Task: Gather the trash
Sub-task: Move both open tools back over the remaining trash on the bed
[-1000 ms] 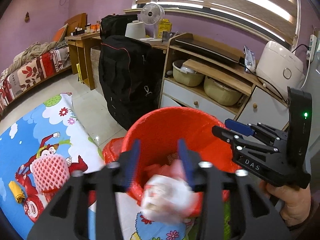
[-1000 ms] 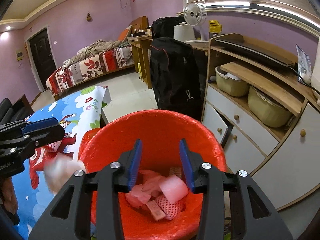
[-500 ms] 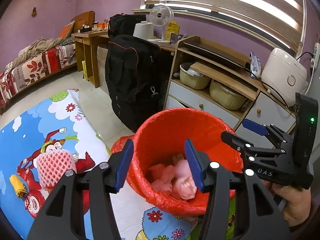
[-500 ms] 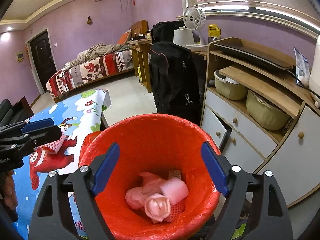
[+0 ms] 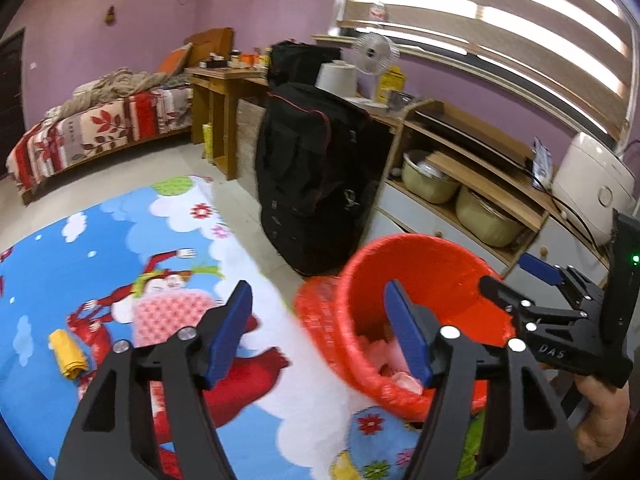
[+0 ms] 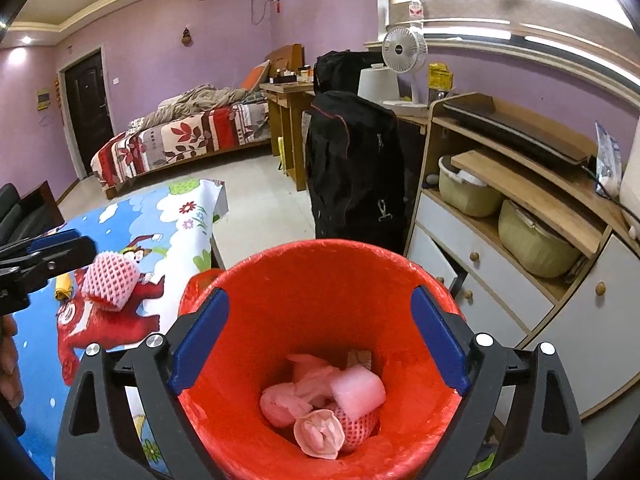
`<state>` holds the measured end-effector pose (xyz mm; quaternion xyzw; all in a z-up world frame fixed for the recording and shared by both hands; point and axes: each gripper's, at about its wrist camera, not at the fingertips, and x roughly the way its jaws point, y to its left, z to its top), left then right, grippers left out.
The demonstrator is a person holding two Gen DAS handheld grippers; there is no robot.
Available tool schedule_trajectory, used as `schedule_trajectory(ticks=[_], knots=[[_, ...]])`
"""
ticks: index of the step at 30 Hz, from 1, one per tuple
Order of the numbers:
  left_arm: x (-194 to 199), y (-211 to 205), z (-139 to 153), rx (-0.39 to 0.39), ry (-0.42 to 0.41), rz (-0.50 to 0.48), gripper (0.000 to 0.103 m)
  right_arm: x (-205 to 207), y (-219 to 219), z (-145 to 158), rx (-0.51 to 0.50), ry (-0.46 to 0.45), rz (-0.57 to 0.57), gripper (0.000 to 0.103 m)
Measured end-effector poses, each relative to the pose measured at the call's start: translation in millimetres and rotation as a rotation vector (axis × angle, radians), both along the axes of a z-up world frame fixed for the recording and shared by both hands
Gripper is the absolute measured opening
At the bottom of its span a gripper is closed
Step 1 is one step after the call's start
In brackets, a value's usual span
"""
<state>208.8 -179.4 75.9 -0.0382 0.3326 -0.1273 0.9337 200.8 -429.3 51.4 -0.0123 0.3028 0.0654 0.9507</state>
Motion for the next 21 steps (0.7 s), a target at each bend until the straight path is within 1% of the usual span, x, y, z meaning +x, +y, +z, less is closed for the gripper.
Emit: schedule_trajectory(ticks=[1, 3, 5, 7, 8, 10, 13, 17, 21], knots=[[-1.0, 4.7, 0.3, 0.002, -0.003, 0.014, 0.069, -0.1, 3.1, 1.7, 0.006, -0.006, 0.0, 0.086], [-4.4, 17.6, 1.9, 0.003, -0.016, 0.044, 0.077, 0.4, 8.5, 4.8, 0.018, -0.016, -0.012, 0.086], [-8.5, 29.3, 3.3, 0.013, -0.033, 0.077, 0.08, 0.8, 16.7, 7.8, 0.036, -0.024, -0.001, 0.086], [-12.8, 42.9, 4.7, 0.02, -0.049, 0.111, 0.081, 0.8, 23.6, 9.9, 0.047, -0.03, 0.006, 0.088], [-15.1, 51.5, 5.3, 0.026, -0.057, 0.138, 0.082, 0.2, 27.8, 11.5, 0.054, -0.038, 0.011, 0.092], [-18.6, 64.1, 6.2, 0.031, -0.068, 0.172, 0.086, -1.4, 36.4, 14.7, 0.054, -0.053, 0.018, 0.096], [-26.5, 81.7, 7.2, 0.073, -0.092, 0.233, 0.087, -3.1, 51.5, 17.8, 0.049, -0.06, 0.027, 0.096], [-32.9, 102.9, 4.7, 0.13, -0.099, 0.293, 0.088, -2.9, 71.2, 19.7, 0.049, -0.066, 0.031, 0.096], [-35.2, 128.1, -1.9, 0.14, -0.092, 0.363, 0.093, -1.6, 88.5, 18.8, 0.045, -0.076, 0.03, 0.096]])
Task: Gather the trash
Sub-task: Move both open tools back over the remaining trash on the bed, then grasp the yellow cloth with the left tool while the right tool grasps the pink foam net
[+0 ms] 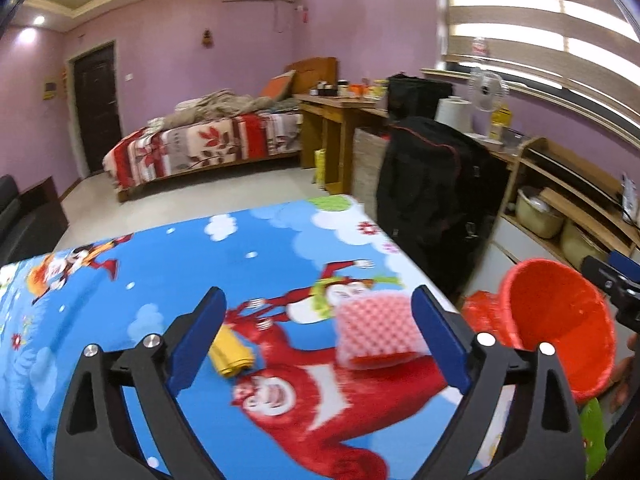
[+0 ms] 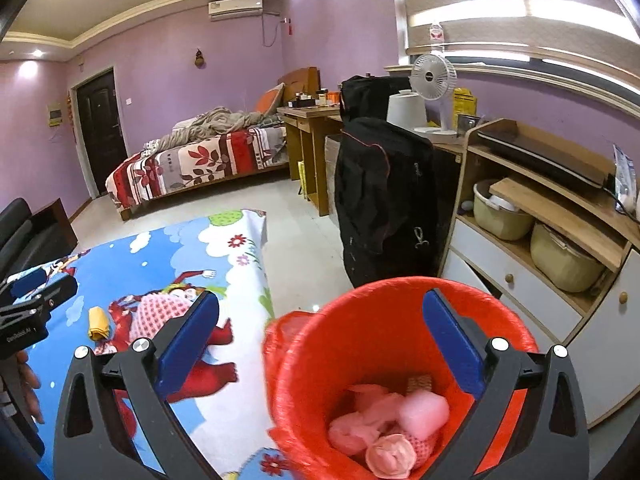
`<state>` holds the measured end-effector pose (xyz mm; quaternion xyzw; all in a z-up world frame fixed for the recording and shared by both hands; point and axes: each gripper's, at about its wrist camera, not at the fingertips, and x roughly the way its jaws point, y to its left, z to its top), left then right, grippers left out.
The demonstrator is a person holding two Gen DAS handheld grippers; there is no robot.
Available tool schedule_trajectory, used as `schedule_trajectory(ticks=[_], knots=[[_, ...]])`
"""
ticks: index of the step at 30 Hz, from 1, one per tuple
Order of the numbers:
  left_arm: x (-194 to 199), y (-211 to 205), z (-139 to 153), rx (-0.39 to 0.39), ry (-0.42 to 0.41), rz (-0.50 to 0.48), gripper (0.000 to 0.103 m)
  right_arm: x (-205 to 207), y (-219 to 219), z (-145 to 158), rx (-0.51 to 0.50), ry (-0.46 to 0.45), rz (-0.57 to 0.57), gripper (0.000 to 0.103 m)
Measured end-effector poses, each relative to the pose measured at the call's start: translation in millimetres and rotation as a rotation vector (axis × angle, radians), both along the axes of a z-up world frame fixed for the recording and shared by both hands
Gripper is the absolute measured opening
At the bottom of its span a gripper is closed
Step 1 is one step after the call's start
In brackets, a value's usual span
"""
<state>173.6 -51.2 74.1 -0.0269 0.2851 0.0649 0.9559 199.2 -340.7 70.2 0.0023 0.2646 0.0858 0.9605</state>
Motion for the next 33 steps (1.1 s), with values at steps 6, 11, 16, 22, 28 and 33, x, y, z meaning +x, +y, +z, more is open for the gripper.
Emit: schedule_trajectory(ticks=[6, 11, 16, 22, 28, 33], knots=[[2.1, 38.5, -16.0, -0.035, 0.007, 0.095, 0.093, 9.3, 24.0, -9.7, 0.008, 0.03, 0.036, 0.096], [6.0, 64.3, -33.8, -0.04, 0.042, 0.134, 0.093, 22.3, 53.2, -25.9, -0.009, 0.076, 0.088, 0.096], [18.1, 80.5, -55.9, -0.084, 0.127, 0.11, 0.092, 34.6, 81.9, -36.3, -0.009, 0.094, 0.132, 0.096], [34.9, 89.8, -79.8, -0.139, 0.208, 0.093, 0.082, 46.2, 113.0, -47.5, -0.014, 0.141, 0.217, 0.096], [46.2, 97.5, -97.5, -0.168, 0.26, 0.098, 0.069, 51.7, 136.1, -57.2, -0.032, 0.167, 0.259, 0.096], [54.5, 97.6, -109.4, -0.165, 0.306, 0.092, 0.061, 59.0, 149.3, -65.9, -0.04, 0.202, 0.273, 0.096]])
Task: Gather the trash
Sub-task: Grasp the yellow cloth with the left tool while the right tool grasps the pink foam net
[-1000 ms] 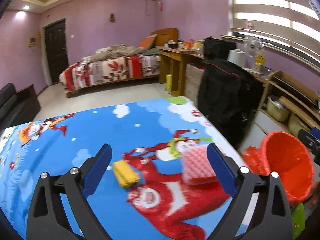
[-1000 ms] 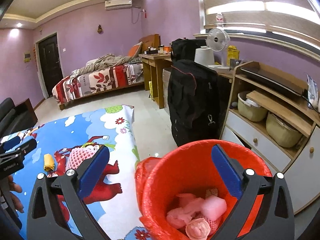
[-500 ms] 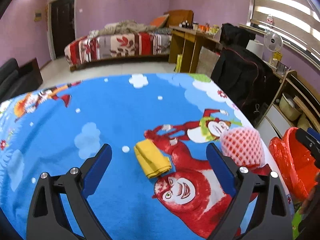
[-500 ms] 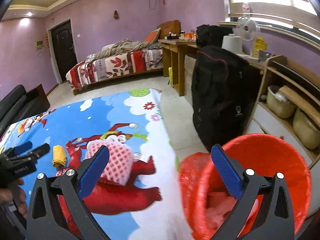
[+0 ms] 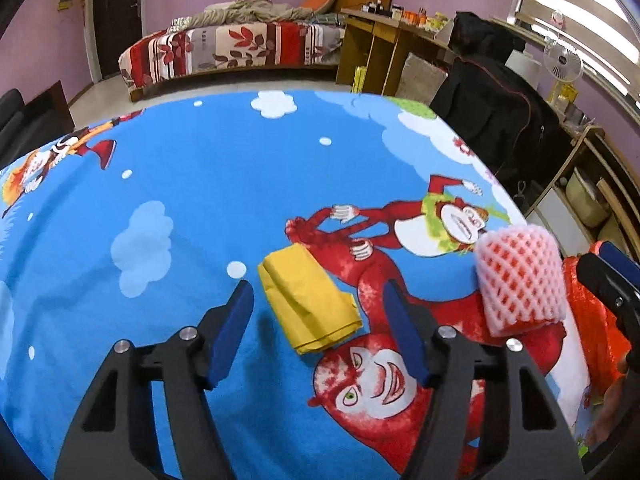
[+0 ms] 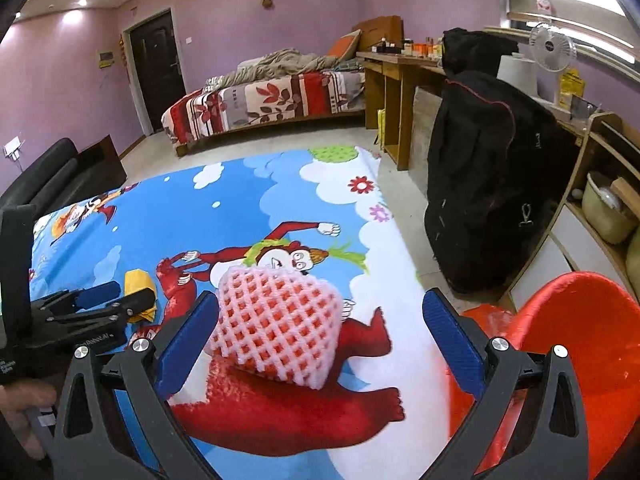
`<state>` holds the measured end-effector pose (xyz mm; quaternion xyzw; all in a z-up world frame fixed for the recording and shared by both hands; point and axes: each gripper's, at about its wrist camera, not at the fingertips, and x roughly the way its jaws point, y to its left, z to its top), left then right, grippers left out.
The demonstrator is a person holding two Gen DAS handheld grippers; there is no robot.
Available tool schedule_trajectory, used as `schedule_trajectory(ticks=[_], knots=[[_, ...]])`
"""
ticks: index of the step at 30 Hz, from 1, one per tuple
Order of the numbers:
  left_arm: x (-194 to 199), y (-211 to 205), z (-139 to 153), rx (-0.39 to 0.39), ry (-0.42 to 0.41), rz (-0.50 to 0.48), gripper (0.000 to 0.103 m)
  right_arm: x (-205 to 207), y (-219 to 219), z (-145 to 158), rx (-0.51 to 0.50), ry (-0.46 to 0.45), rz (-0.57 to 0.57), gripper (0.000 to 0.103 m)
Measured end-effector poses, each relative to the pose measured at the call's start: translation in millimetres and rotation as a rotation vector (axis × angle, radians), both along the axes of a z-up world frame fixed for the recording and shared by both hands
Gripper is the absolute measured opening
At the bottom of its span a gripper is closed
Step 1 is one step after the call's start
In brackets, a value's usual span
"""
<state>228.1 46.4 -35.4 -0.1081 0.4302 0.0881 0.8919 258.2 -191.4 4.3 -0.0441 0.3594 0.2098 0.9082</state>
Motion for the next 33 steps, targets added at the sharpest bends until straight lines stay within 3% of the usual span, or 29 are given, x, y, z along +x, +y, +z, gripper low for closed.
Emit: schedule_trajectory(ticks=[4, 10, 12, 20, 26, 27, 29, 33], knots=[[4.6, 1.0, -8.3, -0.001, 0.031, -0.003, 0.05, 3.5, 8.2, -5.9, -0.014, 0.017, 0.008, 0.096], [3.3, 0.3, -9.3, 0.025, 0.033, -0.016, 0.043, 9.1, 22.1, -17.6, -0.037, 0.05, 0.018, 0.096], [1.5, 2.5, -8.6, 0.012, 0.03, -0.012, 0.034, 10.7, 26.6, -21.3, -0.044, 0.056, 0.019, 0.096], [-6.9, 4.6, -3.4, -0.022, 0.014, -0.007, 0.032, 17.4, 39.9, -36.4, -0.073, 0.094, 0.026, 0.096], [-14.2, 4.2, 1.9, -0.031, -0.001, -0.006, 0.032, 13.0, 39.4, -45.0, 0.011, 0.142, 0.081, 0.095], [-15.3, 4.8, 2.1, -0.032, -0.002, -0.003, 0.032, 11.5, 39.5, -45.0, 0.014, 0.143, 0.086, 0.093], [-17.0, 5.7, 2.5, -0.037, -0.003, 0.002, 0.032, 9.3, 39.2, -45.3, 0.034, 0.16, 0.109, 0.073], [-20.0, 4.2, 4.0, -0.04, -0.006, -0.001, 0.032, 4.5, 36.0, -39.8, 0.062, 0.155, 0.122, 0.063]])
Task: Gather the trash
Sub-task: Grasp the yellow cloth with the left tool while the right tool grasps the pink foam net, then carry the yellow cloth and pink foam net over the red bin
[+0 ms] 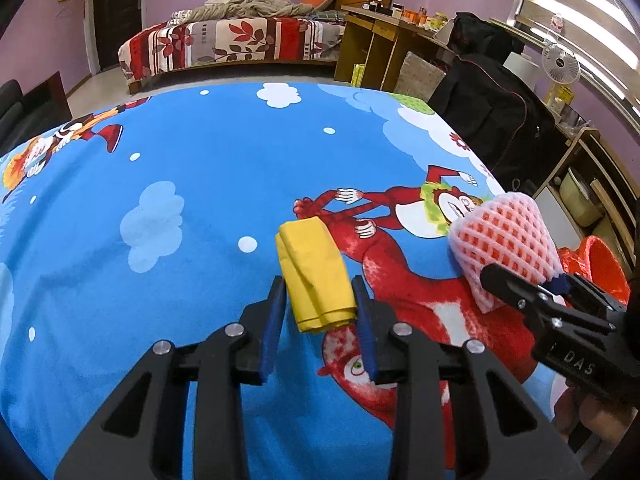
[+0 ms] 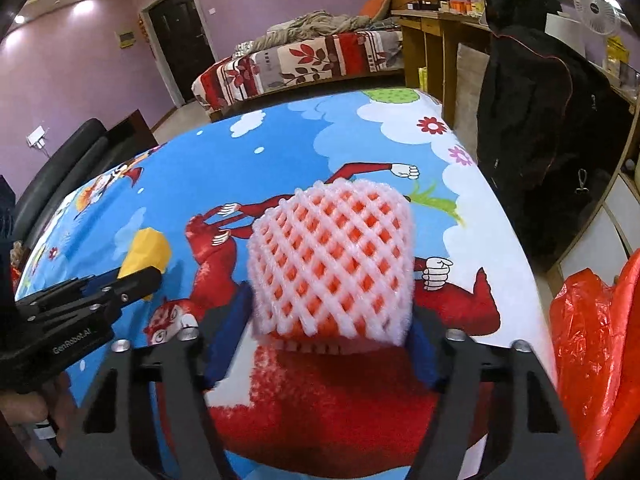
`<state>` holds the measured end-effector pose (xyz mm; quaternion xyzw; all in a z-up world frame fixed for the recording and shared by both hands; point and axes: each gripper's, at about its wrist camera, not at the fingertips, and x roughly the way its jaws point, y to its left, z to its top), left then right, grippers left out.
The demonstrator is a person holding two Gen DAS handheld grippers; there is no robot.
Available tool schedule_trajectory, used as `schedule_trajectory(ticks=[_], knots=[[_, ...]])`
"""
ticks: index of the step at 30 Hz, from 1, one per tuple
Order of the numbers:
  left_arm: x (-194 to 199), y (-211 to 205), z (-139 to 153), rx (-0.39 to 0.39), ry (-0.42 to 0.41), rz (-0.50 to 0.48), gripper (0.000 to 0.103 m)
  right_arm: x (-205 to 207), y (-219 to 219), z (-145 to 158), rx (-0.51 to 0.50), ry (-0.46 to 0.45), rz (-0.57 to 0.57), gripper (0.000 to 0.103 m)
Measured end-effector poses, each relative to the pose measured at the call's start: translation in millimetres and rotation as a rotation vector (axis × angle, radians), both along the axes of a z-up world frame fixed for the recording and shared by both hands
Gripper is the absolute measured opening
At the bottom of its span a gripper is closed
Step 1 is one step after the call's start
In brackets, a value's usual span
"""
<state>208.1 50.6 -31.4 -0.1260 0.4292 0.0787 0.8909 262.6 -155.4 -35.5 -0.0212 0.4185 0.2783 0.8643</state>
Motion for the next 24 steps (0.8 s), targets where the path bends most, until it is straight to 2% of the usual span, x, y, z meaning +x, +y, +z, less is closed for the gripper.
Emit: schedule_trajectory(ticks=[5, 14, 24], knots=[[-4.1, -3.6, 5.4, 0.006, -0.013, -0.002, 0.032, -6.3, -5.9, 8.6, 0.008, -0.022, -0.003, 0.053], [-14.6, -15.5, 17.9, 0.001, -0.041, -0.014, 0.032, -25.6, -27.6, 23.6, -0.01, -0.084, -0.034, 0.052], [-32.1, -44.5, 41.6, 0.012, -0.086, -0.063, 0.032, -49.6, -74.2, 52.2, -0.012, -0.156, -0.094, 0.052]])
